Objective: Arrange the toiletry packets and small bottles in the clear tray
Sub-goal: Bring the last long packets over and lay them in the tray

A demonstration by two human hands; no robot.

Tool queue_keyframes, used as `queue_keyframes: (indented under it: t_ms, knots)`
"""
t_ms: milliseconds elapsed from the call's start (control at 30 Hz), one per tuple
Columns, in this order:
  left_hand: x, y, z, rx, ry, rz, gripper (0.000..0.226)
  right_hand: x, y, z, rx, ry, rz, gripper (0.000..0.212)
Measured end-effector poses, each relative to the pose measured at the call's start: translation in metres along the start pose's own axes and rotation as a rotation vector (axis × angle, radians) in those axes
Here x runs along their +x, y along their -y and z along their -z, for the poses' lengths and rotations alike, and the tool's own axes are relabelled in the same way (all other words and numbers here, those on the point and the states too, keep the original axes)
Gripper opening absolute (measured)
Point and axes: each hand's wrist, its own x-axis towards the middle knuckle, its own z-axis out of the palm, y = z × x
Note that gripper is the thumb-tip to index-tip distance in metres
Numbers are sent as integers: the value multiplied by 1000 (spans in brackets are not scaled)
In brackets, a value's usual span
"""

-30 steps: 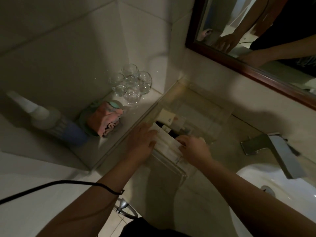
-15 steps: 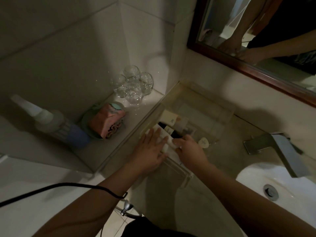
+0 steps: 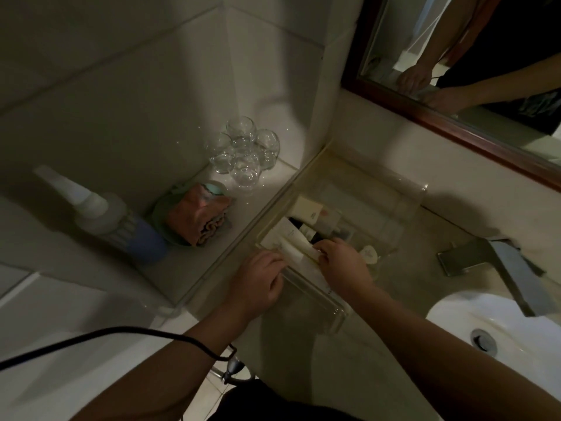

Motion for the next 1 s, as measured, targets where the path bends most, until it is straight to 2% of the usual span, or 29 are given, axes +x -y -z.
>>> queue_keyframes:
  t_ms: [200, 333, 400, 533, 600, 800, 867, 933, 1000]
  knots:
    - [15, -6, 1, 118, -18, -11, 31, -4, 3, -2, -19, -39, 10, 35]
    - [46, -23, 0, 232, 229, 32, 59, -28, -3, 2, -208, -157, 84, 52]
    - [59, -27, -4, 322, 345, 40, 65, -46, -6, -3, -252, -100, 61, 65]
    - [63, -21, -14, 413, 478, 46, 68, -67, -16, -20, -279, 138, -35, 85]
    - [62, -20, -17, 421, 481, 43, 69, -67, -20, -25, -273, 153, -46, 92]
    - [64, -18, -18, 412, 478, 38, 68, -67, -23, -30, -286, 120, -45, 89]
    - [63, -17, -17, 337, 444, 42, 67, -69, -21, -25, -269, 116, -53, 90]
    - [63, -16, -11, 192, 309, 72, 67, -74, -19, -17, -203, 83, -72, 85]
    - [64, -13, 0, 103, 96, 138, 63, -85, -20, -10, -64, 2, -121, 76]
